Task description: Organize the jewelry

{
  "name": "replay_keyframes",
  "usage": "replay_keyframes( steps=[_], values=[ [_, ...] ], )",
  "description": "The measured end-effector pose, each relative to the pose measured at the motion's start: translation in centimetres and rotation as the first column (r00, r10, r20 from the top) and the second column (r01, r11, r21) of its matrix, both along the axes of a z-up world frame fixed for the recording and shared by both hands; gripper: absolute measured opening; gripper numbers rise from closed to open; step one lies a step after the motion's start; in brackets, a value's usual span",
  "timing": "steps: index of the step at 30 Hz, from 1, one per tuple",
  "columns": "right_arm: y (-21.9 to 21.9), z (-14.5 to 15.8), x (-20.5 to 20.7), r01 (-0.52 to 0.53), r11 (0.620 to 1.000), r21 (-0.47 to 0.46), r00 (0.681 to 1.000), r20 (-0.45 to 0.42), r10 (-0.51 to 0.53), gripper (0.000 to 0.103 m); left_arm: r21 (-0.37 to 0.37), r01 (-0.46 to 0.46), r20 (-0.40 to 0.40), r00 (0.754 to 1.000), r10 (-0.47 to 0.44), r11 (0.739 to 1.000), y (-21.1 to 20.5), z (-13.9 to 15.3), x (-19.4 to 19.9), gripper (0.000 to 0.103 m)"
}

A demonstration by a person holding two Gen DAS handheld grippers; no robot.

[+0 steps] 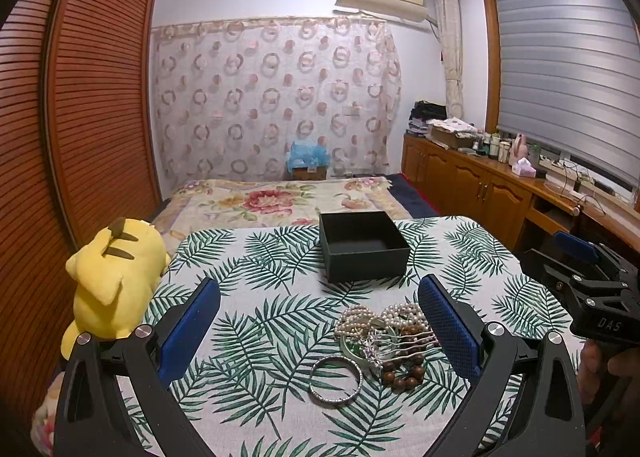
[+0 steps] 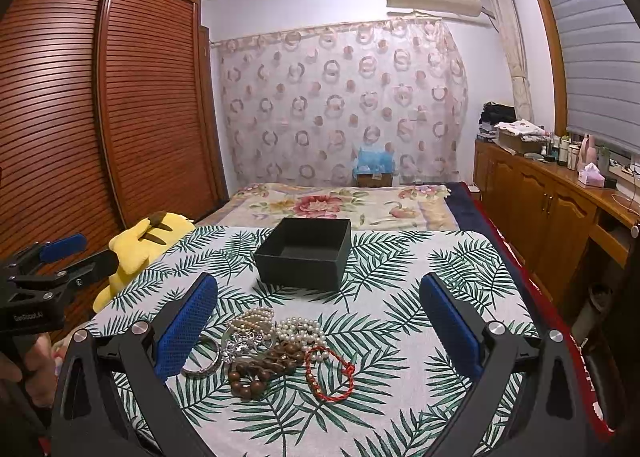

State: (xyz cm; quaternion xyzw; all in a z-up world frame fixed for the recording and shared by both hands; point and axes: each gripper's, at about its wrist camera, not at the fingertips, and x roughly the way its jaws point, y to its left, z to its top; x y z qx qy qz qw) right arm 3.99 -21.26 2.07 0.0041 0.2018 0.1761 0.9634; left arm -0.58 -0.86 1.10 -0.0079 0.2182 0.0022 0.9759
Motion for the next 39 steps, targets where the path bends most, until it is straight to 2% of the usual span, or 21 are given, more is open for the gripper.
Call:
replay_keyframes(
  steps=[7, 10, 16, 22, 29, 33, 39],
  values=[
    [0.1, 0.1, -0.1, 0.000, 1.000, 0.000, 1.000, 0.000, 0.000, 0.101, 0.001, -0.001, 0.000, 1.000, 0.001, 1.000, 0.0, 0.0, 0.0, 0.096],
    [0.3, 0.2, -0.1, 0.001, 1.000, 0.001, 1.000, -0.001, -0.001, 0.101, -0.001, 0.004, -0.001, 1.000, -0.004, 1.000, 0.2, 1.6, -0.4, 0.096],
    [2.2, 1.2, -0.5, -0.006, 1.000, 0.000, 1.000, -0.008, 0.006, 0.101, -0.004, 0.008, -0.017, 1.000, -0.009, 1.000, 0.1, 2.0, -0.3, 0.096],
    [2.9, 0.8, 0.2, -0.001, 1.000, -0.001, 1.000, -0.021, 0.001, 0.101, -0.008, 0.010, -0.052, 0.999, -0.010, 1.000, 0.7, 0.2, 0.2, 0.096],
    [1.1, -1.7, 1.6, -0.012, 1.000, -0.020, 0.998, -0.065, 0.011, 0.101, -0.019, 0.020, -0.140, 0.990, -0.022, 1.000, 2.0, -2.7, 1.3, 0.096],
    [0.9, -3.6, 2.4, -0.034, 0.998, -0.049, 0.993, -0.114, 0.028, 0.095, -0.023, 0.024, -0.193, 0.981, -0.027, 0.999, 2.5, -4.6, 2.0, 0.096],
    [0.4, -6.8, 3.6, -0.093, 0.991, -0.096, 0.976, -0.204, 0.072, 0.076, -0.037, 0.061, -0.263, 0.962, -0.068, 0.997, 2.7, -7.2, 2.9, 0.096]
  ],
)
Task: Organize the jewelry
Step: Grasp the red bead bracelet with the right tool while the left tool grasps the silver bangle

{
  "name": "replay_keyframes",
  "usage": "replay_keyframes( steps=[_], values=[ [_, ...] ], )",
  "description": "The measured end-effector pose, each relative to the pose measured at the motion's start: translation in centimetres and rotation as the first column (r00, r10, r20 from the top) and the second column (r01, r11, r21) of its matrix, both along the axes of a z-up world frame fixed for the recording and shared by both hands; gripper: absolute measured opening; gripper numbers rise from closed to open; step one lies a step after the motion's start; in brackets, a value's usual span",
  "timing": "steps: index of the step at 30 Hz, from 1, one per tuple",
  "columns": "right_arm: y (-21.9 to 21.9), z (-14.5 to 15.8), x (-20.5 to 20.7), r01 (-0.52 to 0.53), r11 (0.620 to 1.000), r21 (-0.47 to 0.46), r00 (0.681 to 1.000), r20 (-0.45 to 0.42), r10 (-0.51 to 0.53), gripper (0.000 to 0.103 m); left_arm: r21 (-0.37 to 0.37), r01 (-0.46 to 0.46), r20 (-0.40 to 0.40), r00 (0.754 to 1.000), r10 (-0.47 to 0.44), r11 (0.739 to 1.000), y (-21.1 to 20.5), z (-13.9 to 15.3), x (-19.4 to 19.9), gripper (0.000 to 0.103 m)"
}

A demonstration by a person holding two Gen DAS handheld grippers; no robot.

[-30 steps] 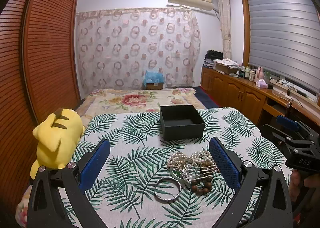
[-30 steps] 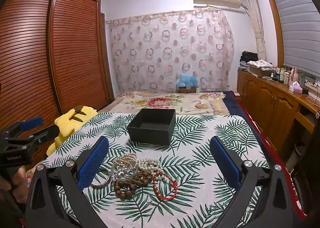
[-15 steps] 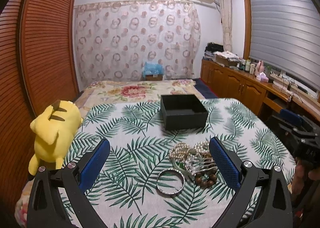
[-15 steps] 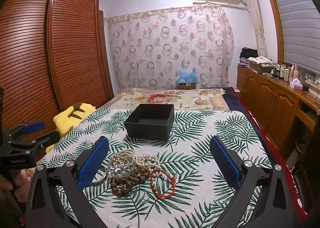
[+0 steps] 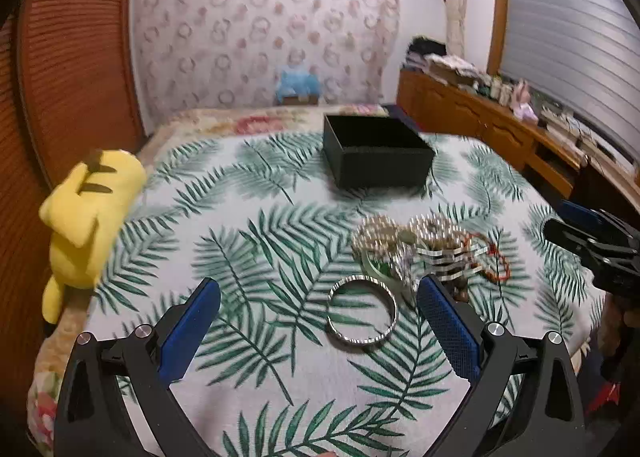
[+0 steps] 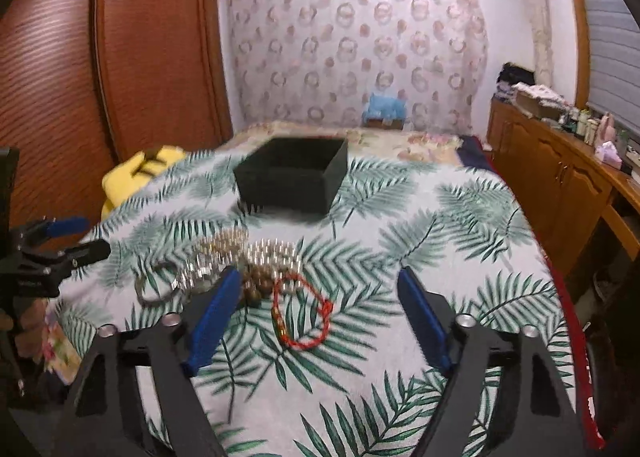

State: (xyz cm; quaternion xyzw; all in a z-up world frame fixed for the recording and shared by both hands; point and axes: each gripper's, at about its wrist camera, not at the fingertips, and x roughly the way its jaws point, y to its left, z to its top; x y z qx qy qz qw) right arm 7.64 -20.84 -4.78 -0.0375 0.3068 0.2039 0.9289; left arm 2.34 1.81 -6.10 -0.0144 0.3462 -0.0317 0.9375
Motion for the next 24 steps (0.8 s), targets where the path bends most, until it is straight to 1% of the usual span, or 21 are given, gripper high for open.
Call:
replay_keyframes(
  steps=[1, 2, 5, 6, 7, 9, 10, 12, 13, 15, 18, 21, 24],
  values=[
    [0.0, -0.5, 0.2, -0.008, 1.000, -0.007, 1.000, -0.018, 0.007, 0.072, -0.003, 0.014, -0.015, 1.000, -0.014, 1.000, -0.1, -0.5, 0.2, 0.096],
    [0.1, -1.1, 0.5, -0.019, 1.000, -0.014, 0.999, -0.041, 0.018, 0.066, -0.008, 0.026, -0.030, 0.999, -0.026, 1.000, -0.2, -1.0, 0.4, 0.096],
    [0.2, -2.9, 1.7, -0.050, 0.998, -0.035, 0.992, -0.121, 0.045, 0.054, -0.023, 0.057, -0.067, 0.996, -0.058, 0.998, -0.5, -2.1, 1.0, 0.096],
    [0.2, -3.5, 2.1, -0.060, 0.997, -0.044, 0.988, -0.145, 0.053, 0.052, -0.026, 0.066, -0.078, 0.995, -0.068, 0.997, -0.6, -2.4, 1.1, 0.096],
    [0.2, -3.8, 2.3, -0.066, 0.997, -0.047, 0.985, -0.160, 0.058, 0.046, -0.025, 0.076, -0.091, 0.993, -0.078, 0.997, -0.8, -2.8, 1.2, 0.096],
    [0.1, -4.4, 2.9, -0.072, 0.996, -0.046, 0.979, -0.195, 0.061, 0.041, -0.035, 0.096, -0.105, 0.989, -0.099, 0.995, -0.9, -3.2, 1.5, 0.096],
    [0.1, -4.5, 3.1, -0.077, 0.996, -0.046, 0.976, -0.208, 0.066, 0.037, -0.052, 0.110, -0.119, 0.986, -0.116, 0.993, -1.0, -3.5, 1.7, 0.096],
    [0.2, -4.8, 3.4, -0.080, 0.995, -0.055, 0.974, -0.215, 0.067, 0.036, -0.073, 0.126, -0.142, 0.980, -0.136, 0.989, -1.0, -4.0, 2.0, 0.095],
    [0.2, -4.9, 3.5, -0.083, 0.995, -0.057, 0.973, -0.219, 0.068, 0.035, -0.065, 0.131, -0.152, 0.978, -0.140, 0.989, -1.2, -4.2, 2.2, 0.092],
    [0.3, -5.1, 3.7, -0.091, 0.994, -0.062, 0.970, -0.231, 0.074, 0.033, -0.049, 0.142, -0.169, 0.974, -0.148, 0.989, -1.5, -4.6, 2.6, 0.083],
    [0.8, -5.5, 3.7, -0.103, 0.990, -0.095, 0.971, -0.228, 0.079, 0.031, -0.027, 0.147, -0.190, 0.970, -0.149, 0.989, -1.9, -5.2, 3.2, 0.077],
    [0.9, -5.4, 3.7, -0.106, 0.988, -0.110, 0.971, -0.225, 0.080, 0.031, -0.005, 0.153, -0.205, 0.967, -0.151, 0.988, -2.3, -5.5, 3.5, 0.076],
    [1.0, -5.4, 3.7, -0.110, 0.985, -0.129, 0.974, -0.214, 0.081, 0.028, 0.033, 0.156, -0.206, 0.968, -0.146, 0.987, -2.7, -5.7, 3.8, 0.076]
  ],
)
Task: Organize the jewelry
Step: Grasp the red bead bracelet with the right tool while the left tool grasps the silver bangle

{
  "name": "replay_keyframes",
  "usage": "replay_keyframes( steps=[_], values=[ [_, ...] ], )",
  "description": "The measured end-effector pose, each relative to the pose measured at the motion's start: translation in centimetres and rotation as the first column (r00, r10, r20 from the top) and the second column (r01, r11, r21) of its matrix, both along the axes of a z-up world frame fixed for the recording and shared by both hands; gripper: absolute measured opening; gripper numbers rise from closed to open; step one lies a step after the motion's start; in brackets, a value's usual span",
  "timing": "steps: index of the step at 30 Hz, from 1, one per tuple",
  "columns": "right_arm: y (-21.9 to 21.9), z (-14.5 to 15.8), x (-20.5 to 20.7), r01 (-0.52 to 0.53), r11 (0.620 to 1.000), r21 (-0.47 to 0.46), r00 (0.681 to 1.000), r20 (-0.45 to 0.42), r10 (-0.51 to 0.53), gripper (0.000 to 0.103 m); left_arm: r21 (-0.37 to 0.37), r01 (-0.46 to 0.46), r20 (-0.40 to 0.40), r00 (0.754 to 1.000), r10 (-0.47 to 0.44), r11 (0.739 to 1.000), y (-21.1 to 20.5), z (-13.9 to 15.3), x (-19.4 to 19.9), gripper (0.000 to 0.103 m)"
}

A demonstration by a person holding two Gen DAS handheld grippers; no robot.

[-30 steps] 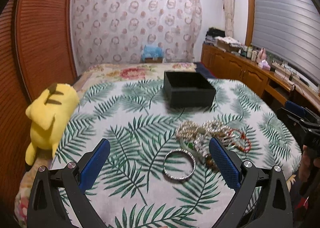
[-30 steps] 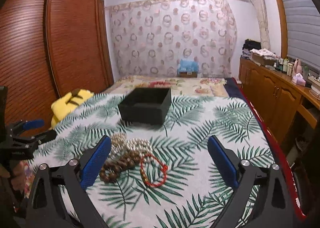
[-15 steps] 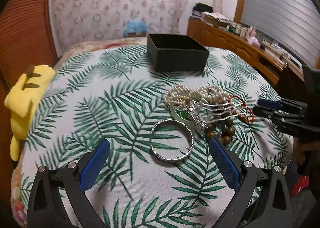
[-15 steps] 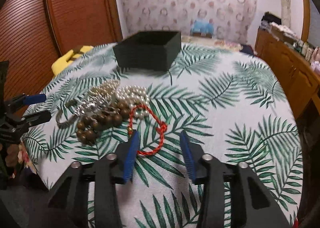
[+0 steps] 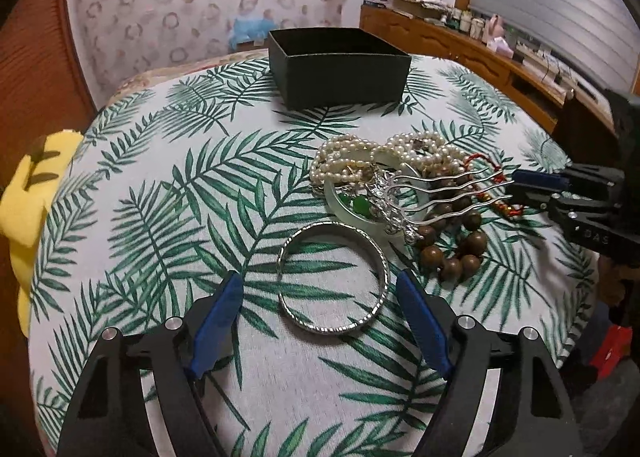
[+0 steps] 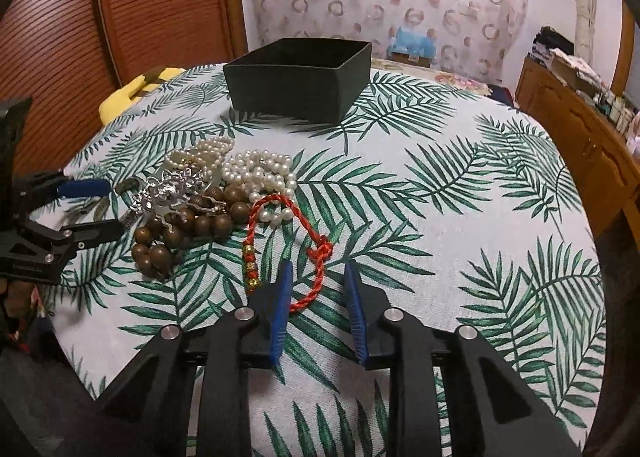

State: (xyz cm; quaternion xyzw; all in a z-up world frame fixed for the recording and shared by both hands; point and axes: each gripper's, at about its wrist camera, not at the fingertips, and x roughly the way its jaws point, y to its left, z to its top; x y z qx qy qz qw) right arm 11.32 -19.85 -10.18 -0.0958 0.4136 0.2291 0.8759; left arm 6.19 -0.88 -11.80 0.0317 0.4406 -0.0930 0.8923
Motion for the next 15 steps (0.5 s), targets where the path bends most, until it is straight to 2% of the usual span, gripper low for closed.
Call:
replay_keyframes(
  steps=[7, 9, 11, 12, 13, 14, 15],
  values=[
    [0.08, -0.11, -0.29, -0.006, 1.000, -0.015, 0.999, 0.032, 0.007, 0.028, 0.041, 0.041, 0.011, 0.999, -0.041, 0.998, -0.63, 0.01, 0.74, 0.075],
    [0.11, -0.12, -0.29, -0.007, 1.000, -0.016, 0.999, 0.035, 0.008, 0.028, 0.045, 0.053, 0.015, 0.998, -0.054, 0.998, -0.79, -0.01, 0.85, 0.061],
    [0.11, -0.14, -0.34, -0.007, 1.000, -0.015, 0.999, 0.036, 0.008, 0.028, 0.041, 0.064, 0.016, 0.998, -0.065, 0.997, -0.81, 0.12, 0.90, 0.055],
    [0.13, -0.15, -0.34, -0.007, 1.000, -0.016, 0.999, 0.035, 0.008, 0.028, 0.051, 0.064, 0.017, 0.998, -0.065, 0.997, -0.87, 0.13, 0.94, 0.055],
    [0.10, -0.11, -0.31, -0.006, 1.000, -0.019, 0.999, 0.036, 0.007, 0.025, 0.055, 0.066, 0.019, 0.998, -0.067, 0.996, -0.87, 0.14, 0.95, 0.055],
    [0.09, -0.16, -0.34, -0.004, 1.000, -0.017, 0.999, 0.037, 0.004, 0.015, 0.053, 0.067, 0.020, 0.997, -0.068, 0.996, -0.82, 0.14, 0.97, 0.055],
    [0.04, -0.14, -0.38, -0.005, 1.000, -0.013, 0.999, 0.033, 0.006, 0.010, 0.053, 0.067, 0.022, 0.997, -0.068, 0.996, -0.84, 0.16, 0.97, 0.054]
  ],
)
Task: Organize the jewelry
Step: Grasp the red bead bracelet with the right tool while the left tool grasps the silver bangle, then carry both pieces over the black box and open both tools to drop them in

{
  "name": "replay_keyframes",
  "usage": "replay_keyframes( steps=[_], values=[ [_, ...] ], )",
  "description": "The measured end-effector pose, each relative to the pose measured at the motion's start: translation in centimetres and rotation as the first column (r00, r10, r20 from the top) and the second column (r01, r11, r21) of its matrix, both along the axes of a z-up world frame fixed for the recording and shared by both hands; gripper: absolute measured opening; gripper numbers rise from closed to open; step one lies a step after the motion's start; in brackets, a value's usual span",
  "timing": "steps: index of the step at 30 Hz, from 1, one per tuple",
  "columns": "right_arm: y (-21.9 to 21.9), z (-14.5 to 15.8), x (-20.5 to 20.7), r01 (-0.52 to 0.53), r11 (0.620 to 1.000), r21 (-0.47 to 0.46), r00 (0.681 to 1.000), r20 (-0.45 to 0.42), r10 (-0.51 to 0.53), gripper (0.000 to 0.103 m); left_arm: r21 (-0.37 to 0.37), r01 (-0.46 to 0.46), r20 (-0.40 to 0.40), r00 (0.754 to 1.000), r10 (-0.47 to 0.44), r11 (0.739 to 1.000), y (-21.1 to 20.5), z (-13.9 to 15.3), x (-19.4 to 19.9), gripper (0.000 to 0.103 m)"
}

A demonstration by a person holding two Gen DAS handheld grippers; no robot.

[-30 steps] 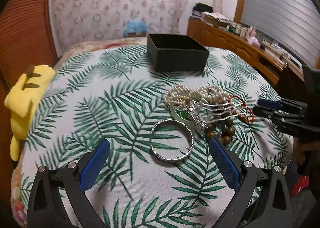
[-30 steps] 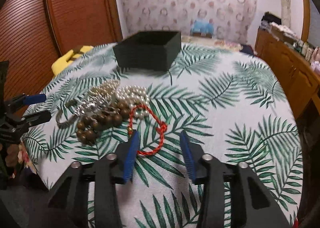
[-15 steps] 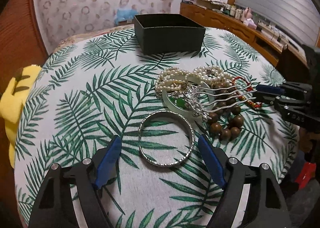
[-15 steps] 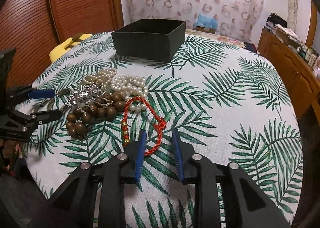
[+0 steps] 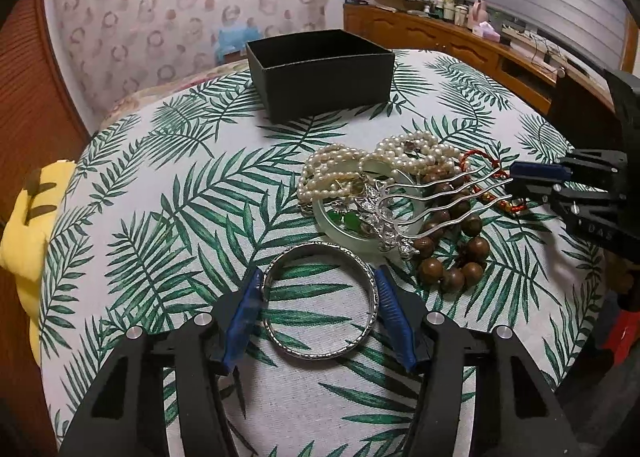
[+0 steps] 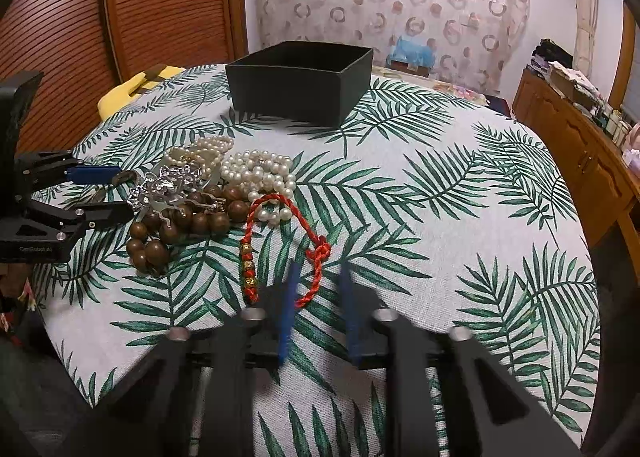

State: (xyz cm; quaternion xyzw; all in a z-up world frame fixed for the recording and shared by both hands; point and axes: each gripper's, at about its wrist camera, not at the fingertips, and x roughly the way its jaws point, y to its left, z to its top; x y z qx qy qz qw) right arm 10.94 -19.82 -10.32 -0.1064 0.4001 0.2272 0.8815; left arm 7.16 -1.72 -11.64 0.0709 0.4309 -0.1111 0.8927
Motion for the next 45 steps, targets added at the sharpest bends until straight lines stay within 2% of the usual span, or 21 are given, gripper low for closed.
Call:
replay_keyframes(
  steps=[1, 2, 12, 18, 22, 31, 38, 45],
  values=[
    [-0.1, 0.1, 0.1, 0.001, 1.000, 0.004, 1.000, -0.005, -0.001, 0.005, 0.000, -0.003, 0.006, 1.000, 0.003, 1.000, 0.1, 0.0, 0.0, 0.054],
    [-0.3, 0.1, 0.2, 0.004, 1.000, 0.007, 1.000, -0.006, -0.004, 0.004, -0.003, -0.009, 0.012, 1.000, 0.009, 1.000, 0.3, 0.1, 0.0, 0.054],
    [-0.9, 2.3, 1.0, 0.002, 1.000, 0.023, 0.999, 0.044, -0.003, 0.003, -0.086, -0.036, 0.082, 0.996, 0.043, 0.996, 1.7, 2.6, 0.6, 0.054],
    [-0.7, 4.9, 1.8, -0.019, 1.000, 0.021, 0.994, 0.112, 0.017, 0.003, -0.130, -0.024, 0.111, 0.993, 0.038, 0.991, 1.6, 4.5, 2.3, 0.054],
    [-1.1, 6.9, 2.8, -0.031, 0.999, 0.044, 0.988, 0.151, 0.024, 0.003, -0.148, -0.008, 0.134, 0.991, 0.028, 0.989, 1.0, 5.9, 4.7, 0.054],
    [-0.3, 9.7, 7.4, -0.055, 0.996, 0.067, 0.977, 0.210, 0.039, 0.003, -0.131, 0.015, 0.176, 0.984, 0.008, 0.991, -0.9, 8.0, 11.9, 0.054],
    [1.2, 10.9, 11.4, -0.082, 0.993, 0.086, 0.968, 0.243, 0.059, 0.003, -0.125, 0.014, 0.144, 0.990, 0.004, 0.992, -1.7, 7.1, 17.4, 0.055],
    [2.0, 10.3, 14.9, -0.097, 0.991, 0.092, 0.971, 0.229, 0.073, 0.003, -0.130, 0.008, 0.102, 0.995, 0.005, 0.991, -2.1, 5.2, 20.1, 0.056]
  ],
)
